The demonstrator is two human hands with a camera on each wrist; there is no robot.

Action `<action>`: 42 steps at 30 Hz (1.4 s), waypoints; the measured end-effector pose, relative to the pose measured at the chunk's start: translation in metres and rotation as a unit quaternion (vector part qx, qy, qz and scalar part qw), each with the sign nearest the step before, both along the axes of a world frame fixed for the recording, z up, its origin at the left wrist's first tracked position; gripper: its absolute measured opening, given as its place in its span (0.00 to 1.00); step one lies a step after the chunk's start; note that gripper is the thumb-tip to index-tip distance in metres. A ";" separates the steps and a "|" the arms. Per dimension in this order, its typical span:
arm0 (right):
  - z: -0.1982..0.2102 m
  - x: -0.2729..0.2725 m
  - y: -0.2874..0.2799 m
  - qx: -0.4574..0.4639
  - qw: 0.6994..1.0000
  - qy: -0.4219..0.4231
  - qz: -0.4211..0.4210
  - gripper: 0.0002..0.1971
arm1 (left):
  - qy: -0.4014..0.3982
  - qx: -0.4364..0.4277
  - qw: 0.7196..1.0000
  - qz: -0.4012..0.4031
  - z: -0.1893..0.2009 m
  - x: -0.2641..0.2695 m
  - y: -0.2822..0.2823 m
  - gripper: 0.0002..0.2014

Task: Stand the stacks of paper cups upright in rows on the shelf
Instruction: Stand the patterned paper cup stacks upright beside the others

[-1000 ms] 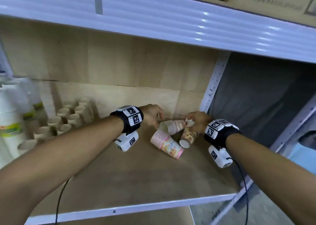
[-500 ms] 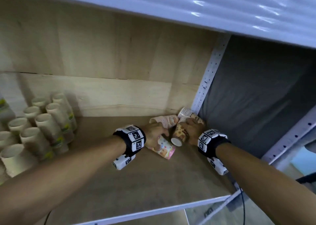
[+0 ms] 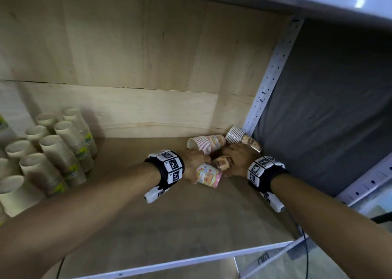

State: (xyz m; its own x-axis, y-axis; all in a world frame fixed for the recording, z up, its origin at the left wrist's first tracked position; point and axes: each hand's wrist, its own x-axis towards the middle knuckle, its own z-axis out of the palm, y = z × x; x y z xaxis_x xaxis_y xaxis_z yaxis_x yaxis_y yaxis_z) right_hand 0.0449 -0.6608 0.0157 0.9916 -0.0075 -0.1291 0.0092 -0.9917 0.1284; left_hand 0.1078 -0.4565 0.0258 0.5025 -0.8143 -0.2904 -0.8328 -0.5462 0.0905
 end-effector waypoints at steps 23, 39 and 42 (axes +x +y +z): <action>0.059 0.002 0.044 0.144 0.989 -0.029 -0.006 0.27 | 0.076 -0.176 0.974 0.119 0.052 0.009 0.055 0.40; 0.084 0.037 0.170 0.327 0.944 -0.037 0.006 0.30 | 0.059 -0.242 0.901 0.354 0.063 0.014 0.167 0.36; 0.074 0.040 0.188 0.333 0.942 -0.027 0.007 0.30 | 0.051 -0.254 0.888 0.379 0.053 0.010 0.176 0.37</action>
